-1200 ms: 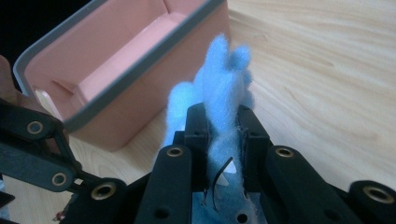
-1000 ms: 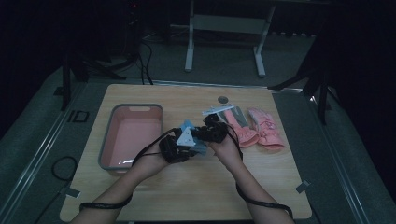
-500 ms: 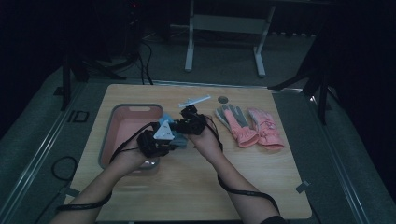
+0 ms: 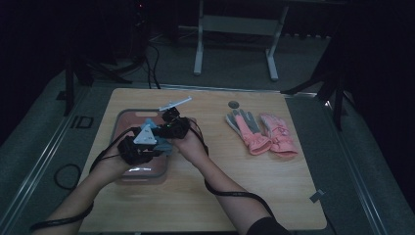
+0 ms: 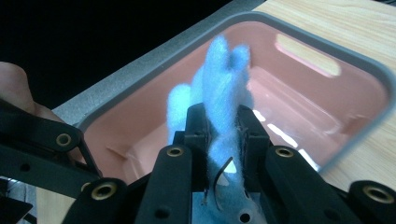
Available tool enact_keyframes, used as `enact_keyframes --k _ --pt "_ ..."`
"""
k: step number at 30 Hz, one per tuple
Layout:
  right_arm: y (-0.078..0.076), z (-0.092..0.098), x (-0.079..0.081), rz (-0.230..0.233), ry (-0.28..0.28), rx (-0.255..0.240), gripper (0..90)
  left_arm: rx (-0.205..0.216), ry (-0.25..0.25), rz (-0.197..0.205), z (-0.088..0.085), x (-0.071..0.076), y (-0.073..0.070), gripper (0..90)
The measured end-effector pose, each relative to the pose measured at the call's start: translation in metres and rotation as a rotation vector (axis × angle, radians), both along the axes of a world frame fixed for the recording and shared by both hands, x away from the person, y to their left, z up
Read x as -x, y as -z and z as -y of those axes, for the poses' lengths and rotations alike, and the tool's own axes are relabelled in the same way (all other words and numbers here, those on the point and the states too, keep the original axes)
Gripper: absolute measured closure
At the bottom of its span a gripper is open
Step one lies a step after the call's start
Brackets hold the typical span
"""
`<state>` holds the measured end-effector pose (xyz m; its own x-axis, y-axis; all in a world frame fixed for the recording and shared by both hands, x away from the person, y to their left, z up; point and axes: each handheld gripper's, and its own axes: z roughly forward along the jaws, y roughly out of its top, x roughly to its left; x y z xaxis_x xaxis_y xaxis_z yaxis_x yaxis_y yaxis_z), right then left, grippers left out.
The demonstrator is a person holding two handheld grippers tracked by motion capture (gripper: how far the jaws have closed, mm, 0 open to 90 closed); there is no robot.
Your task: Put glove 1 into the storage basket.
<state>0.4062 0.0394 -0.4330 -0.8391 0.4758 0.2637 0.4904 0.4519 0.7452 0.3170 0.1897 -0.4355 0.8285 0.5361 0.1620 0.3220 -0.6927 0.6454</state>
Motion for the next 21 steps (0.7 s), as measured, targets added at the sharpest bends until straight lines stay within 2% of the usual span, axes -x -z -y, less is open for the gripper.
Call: enact_keyframes --k 1,6,9,15,21 --pt "0.001 -0.005 0.0 0.002 -0.004 0.003 78.1 0.006 -0.004 -0.007 -0.005 0.0 0.002 78.3" --pt "0.011 -0.025 -0.001 -0.009 -0.025 0.017 78.2 -0.023 -0.016 -0.037 -0.022 -0.001 0.011 78.2" --pt "0.019 -0.034 -0.002 -0.021 -0.03 0.019 78.2 -0.022 -0.02 -0.056 -0.03 -0.003 0.017 78.3" --pt "0.034 -0.044 -0.011 -0.052 -0.025 0.037 78.2 -0.035 -0.025 -0.081 -0.036 -0.01 0.028 78.3" --pt "0.041 -0.048 -0.021 -0.068 -0.009 0.051 78.0 -0.043 -0.025 -0.09 -0.038 -0.023 0.034 78.3"
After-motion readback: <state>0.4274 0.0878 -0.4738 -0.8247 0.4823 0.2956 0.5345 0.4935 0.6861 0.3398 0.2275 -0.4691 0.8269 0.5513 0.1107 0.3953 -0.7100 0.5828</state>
